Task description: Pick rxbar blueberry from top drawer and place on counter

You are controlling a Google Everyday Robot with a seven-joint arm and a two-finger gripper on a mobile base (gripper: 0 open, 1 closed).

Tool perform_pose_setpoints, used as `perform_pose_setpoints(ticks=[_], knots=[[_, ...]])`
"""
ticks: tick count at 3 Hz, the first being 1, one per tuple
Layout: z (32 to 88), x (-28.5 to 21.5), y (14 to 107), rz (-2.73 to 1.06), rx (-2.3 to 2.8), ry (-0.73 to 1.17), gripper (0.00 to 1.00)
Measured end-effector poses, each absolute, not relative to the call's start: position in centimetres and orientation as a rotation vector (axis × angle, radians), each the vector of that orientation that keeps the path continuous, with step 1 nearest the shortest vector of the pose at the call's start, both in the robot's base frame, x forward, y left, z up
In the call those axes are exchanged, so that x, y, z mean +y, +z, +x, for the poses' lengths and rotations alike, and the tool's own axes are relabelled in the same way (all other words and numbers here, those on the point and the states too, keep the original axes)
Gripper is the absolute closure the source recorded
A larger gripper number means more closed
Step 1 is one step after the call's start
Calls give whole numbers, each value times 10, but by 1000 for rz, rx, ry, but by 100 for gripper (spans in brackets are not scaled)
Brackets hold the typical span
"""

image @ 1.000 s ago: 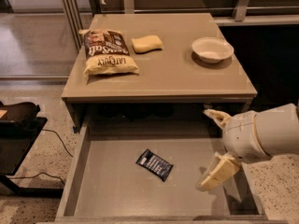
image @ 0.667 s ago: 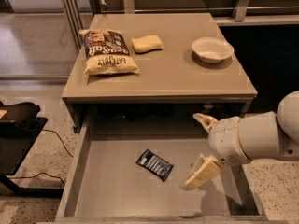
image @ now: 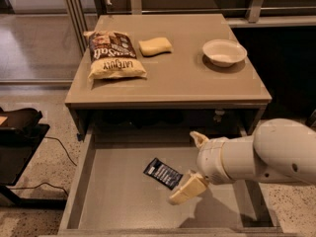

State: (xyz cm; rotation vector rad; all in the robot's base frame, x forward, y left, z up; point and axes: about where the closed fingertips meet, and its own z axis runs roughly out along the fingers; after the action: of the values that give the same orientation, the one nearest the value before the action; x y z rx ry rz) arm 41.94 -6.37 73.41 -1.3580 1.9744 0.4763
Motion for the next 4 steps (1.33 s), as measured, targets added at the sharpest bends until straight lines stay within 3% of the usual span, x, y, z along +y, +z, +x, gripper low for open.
perform_pose_setpoints(ticks=[4], knots=[[451,-27,639,-1425,1954,369,0]])
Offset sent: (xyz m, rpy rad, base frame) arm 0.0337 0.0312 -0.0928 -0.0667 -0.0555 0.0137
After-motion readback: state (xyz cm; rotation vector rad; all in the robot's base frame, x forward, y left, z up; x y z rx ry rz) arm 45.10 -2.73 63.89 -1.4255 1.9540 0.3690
